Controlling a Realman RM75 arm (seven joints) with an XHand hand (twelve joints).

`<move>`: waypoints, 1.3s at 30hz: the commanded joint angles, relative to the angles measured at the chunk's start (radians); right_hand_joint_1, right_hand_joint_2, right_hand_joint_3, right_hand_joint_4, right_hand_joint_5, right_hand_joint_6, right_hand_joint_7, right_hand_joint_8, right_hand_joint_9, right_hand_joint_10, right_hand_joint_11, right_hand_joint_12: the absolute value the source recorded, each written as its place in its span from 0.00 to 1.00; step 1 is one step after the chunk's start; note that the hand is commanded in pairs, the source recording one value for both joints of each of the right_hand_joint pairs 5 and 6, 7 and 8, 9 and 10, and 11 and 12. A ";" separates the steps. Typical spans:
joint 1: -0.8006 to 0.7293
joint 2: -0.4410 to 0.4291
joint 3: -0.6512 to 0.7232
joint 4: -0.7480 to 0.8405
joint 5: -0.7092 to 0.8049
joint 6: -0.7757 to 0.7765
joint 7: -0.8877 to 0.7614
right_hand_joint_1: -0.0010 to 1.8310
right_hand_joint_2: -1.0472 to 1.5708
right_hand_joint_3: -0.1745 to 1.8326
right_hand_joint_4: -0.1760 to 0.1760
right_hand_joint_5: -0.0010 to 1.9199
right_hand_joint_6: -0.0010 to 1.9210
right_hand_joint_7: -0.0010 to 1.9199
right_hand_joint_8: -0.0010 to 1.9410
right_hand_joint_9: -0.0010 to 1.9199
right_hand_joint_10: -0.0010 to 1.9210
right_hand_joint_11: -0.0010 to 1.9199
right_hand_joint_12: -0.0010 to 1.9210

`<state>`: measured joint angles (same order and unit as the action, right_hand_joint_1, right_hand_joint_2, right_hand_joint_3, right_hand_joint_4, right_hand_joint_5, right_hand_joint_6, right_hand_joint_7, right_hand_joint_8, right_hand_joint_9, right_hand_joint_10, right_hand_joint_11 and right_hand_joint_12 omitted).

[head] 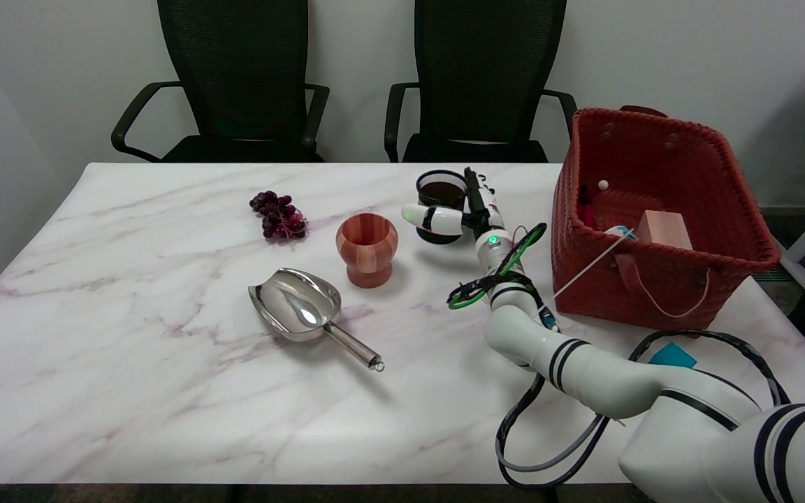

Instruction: Pick up the black pen container.

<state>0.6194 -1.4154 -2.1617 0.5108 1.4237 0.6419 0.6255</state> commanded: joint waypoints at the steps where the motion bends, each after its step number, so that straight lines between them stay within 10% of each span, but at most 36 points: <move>1: 0.011 -0.014 0.001 -0.025 0.033 -0.014 0.000 0.64 0.50 0.33 0.50 0.00 0.00 0.00 0.00 0.00 0.00 0.00 0.00; 13: 0.012 -0.015 0.002 -0.025 0.033 0.002 0.070 0.62 0.53 0.30 0.50 0.00 0.00 0.00 0.00 0.03 0.03 0.00 0.00; 27: 0.012 -0.019 -0.005 -0.029 0.033 0.031 0.194 0.62 0.63 0.13 0.50 0.00 0.00 0.23 0.22 0.19 0.19 0.03 0.03; 32: 0.015 -0.019 -0.005 -0.025 0.031 0.036 0.208 0.63 0.63 0.12 0.50 0.43 0.43 0.54 0.53 0.43 0.43 0.18 0.18; 39: 0.014 -0.019 -0.007 -0.025 0.032 0.034 0.208 0.64 0.61 0.11 0.50 0.58 0.57 0.66 0.66 0.57 0.57 0.39 0.39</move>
<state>0.6318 -1.4326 -2.1646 0.4835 1.4550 0.6626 0.7808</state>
